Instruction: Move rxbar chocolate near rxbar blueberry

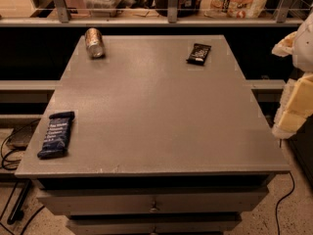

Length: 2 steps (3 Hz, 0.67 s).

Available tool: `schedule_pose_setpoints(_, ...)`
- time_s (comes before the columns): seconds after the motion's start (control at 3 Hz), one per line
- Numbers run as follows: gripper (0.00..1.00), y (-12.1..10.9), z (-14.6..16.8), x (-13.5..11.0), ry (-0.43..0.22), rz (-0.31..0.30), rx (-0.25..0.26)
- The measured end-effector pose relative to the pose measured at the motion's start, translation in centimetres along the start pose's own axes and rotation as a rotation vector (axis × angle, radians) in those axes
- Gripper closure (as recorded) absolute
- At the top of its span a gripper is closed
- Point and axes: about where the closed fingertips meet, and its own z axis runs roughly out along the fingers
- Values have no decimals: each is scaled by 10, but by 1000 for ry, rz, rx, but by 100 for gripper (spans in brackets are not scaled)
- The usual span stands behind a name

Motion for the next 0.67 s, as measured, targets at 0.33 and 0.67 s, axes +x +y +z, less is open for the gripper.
schedule_pose_setpoints(0.33,0,0,0,0,0,0,0)
schedule_pose_setpoints(0.67,0,-9,2,-3,-98,22,19)
